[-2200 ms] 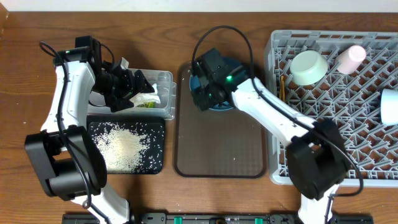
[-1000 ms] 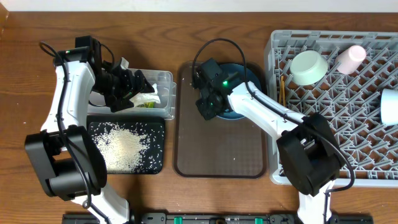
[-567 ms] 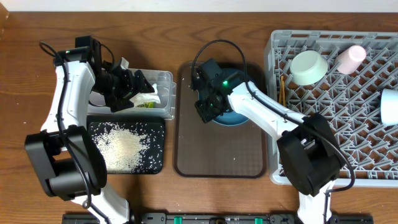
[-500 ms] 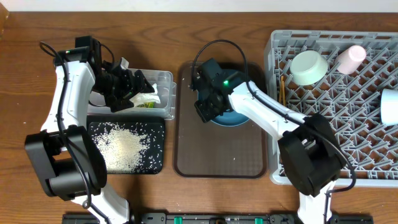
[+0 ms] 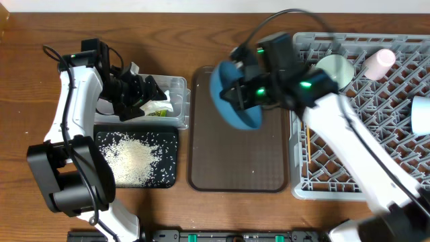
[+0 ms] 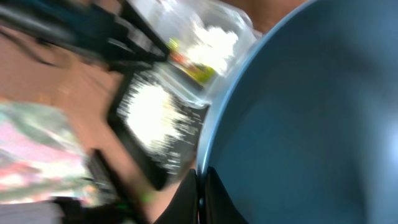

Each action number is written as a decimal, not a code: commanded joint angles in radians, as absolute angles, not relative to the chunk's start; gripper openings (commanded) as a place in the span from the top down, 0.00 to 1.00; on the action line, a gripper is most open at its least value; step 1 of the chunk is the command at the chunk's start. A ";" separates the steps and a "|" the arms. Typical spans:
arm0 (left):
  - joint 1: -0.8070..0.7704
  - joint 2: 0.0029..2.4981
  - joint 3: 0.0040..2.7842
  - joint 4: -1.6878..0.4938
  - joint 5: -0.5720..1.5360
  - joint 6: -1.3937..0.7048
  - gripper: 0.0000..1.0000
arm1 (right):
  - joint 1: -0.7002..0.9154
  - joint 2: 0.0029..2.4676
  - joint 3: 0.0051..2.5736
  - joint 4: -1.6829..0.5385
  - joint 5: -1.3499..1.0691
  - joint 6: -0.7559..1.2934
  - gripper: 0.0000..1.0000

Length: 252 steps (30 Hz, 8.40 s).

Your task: Sort waste into correct bins and load items into the dishwasher rack

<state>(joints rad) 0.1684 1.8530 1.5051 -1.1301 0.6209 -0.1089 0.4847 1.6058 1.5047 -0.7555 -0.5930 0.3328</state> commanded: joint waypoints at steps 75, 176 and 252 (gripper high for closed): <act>0.171 1.840 1.523 -1.139 0.608 -0.121 0.11 | -0.283 0.792 0.428 0.342 -0.387 1.442 0.99; 0.171 1.840 1.523 -1.139 0.608 -0.121 0.10 | 0.583 1.547 0.963 -0.109 0.068 0.173 0.12; 0.171 1.840 1.523 -1.139 0.608 -0.121 0.11 | -0.056 0.620 0.576 -0.109 -0.063 1.089 0.99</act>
